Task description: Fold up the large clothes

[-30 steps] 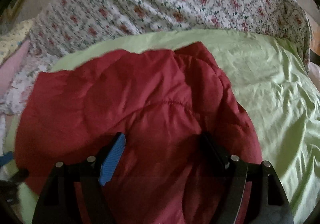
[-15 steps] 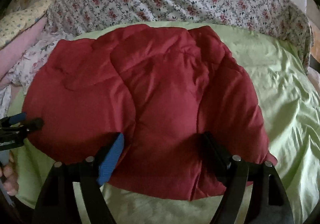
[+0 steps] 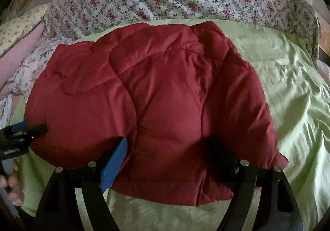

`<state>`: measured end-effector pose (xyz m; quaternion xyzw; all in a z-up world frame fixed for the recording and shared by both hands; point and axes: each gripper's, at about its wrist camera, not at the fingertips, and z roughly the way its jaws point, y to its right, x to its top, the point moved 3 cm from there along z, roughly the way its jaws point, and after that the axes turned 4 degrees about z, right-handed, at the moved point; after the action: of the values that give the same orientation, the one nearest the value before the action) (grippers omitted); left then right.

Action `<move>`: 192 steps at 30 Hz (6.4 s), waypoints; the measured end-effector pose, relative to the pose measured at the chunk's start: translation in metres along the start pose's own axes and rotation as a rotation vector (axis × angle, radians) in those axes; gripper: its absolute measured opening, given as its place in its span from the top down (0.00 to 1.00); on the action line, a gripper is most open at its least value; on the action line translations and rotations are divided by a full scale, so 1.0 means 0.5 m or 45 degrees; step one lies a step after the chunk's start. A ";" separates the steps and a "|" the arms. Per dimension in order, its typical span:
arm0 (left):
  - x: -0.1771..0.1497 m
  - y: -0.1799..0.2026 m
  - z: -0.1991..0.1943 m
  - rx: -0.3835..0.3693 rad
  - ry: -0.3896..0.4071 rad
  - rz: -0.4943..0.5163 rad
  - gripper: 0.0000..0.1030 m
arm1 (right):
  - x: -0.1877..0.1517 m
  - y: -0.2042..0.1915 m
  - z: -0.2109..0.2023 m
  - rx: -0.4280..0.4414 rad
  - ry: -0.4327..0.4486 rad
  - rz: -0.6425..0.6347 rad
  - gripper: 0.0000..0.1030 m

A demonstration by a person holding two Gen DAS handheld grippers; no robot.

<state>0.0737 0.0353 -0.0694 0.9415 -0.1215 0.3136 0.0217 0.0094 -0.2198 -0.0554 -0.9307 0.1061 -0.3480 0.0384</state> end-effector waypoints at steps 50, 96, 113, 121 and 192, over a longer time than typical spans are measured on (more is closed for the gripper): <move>0.073 -0.005 0.068 -0.005 -0.004 0.014 0.00 | 0.071 -0.007 0.082 0.018 0.007 -0.043 0.20; -0.024 0.045 -0.181 0.017 0.030 0.089 0.00 | -0.017 -0.063 -0.185 0.183 -0.043 -0.092 0.05; 0.010 0.064 -0.134 0.053 0.021 0.104 0.00 | 0.021 -0.062 -0.111 0.153 -0.090 -0.081 0.05; 0.018 0.061 -0.115 0.075 0.005 0.112 0.00 | 0.037 -0.058 -0.092 0.149 -0.104 -0.083 0.05; 0.038 0.059 -0.114 0.092 0.025 0.099 0.00 | 0.042 -0.070 -0.082 0.153 -0.110 -0.099 0.05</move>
<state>0.0477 0.0096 -0.0134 0.9330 -0.1465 0.3278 -0.0233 0.0036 -0.1904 -0.0059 -0.9443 0.0469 -0.3145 0.0850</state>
